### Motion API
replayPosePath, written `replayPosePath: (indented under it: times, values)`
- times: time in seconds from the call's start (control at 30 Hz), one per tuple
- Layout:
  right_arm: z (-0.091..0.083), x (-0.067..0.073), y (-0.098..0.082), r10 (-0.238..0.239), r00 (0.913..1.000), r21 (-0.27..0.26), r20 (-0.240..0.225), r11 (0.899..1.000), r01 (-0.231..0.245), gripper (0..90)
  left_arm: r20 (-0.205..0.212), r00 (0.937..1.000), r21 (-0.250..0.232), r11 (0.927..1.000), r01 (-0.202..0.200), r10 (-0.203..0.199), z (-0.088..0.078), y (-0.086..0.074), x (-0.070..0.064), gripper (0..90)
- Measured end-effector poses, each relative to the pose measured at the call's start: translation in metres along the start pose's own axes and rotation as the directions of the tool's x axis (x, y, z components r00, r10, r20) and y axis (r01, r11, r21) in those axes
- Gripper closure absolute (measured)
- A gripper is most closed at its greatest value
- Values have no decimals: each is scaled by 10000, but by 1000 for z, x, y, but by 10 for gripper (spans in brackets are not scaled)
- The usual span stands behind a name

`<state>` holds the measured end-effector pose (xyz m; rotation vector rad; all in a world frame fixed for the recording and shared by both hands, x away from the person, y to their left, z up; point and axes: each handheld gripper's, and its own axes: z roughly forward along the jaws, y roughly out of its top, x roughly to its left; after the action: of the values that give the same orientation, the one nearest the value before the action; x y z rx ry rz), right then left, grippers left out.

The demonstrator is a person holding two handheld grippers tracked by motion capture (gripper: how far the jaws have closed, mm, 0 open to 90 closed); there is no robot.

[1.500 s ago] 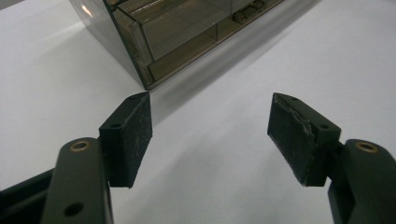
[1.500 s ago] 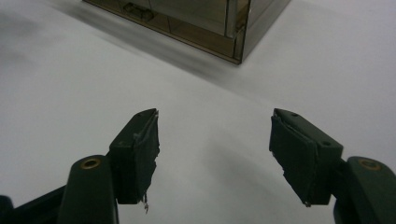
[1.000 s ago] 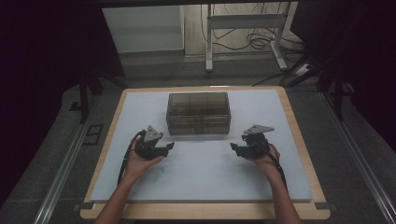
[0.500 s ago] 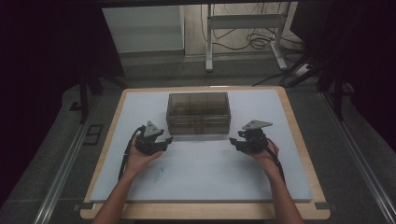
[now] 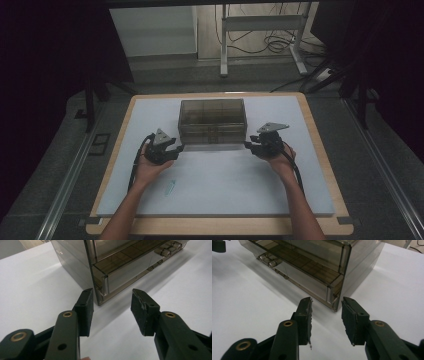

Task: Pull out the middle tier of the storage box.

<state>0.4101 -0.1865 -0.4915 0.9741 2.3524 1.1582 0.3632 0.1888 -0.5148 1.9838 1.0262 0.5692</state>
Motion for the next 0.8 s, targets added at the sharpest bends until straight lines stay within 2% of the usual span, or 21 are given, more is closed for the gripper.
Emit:
replayPosePath:
  times: [0.33, 0.47, 0.53, 0.6, 0.7, 0.8]
  values:
    - [6, 0, 5, -36, 9999, -91, -103, 10000, 35, 616, -46, 9999, -178, 9998, 101, -102, 2, 1, 1, 597]
    - [9, -1, 4, -31, 10000, -72, -90, 10000, 30, 629, -102, 9999, -71, 9999, -133, 132, 5, 8, -2, 598]
    - [9, -2, 4, -31, 9999, -78, -96, 10000, 30, 637, -303, 9990, 7, 9995, -325, 326, 5, 13, -4, 606]
    - [9, -2, 4, -36, 9999, -103, -122, 9999, 35, 642, -254, 9993, -20, 9996, -284, 283, 6, 13, -5, 614]
    - [9, -2, 4, -45, 9999, -123, -141, 9999, 43, 651, -331, 9988, 296, 9989, -359, 369, 9, 11, -3, 613]
    - [9, -3, 4, -74, 9999, -125, -152, 9999, 72, 660, -332, 9989, 172, 9993, -325, 330, 9, 11, -3, 625]
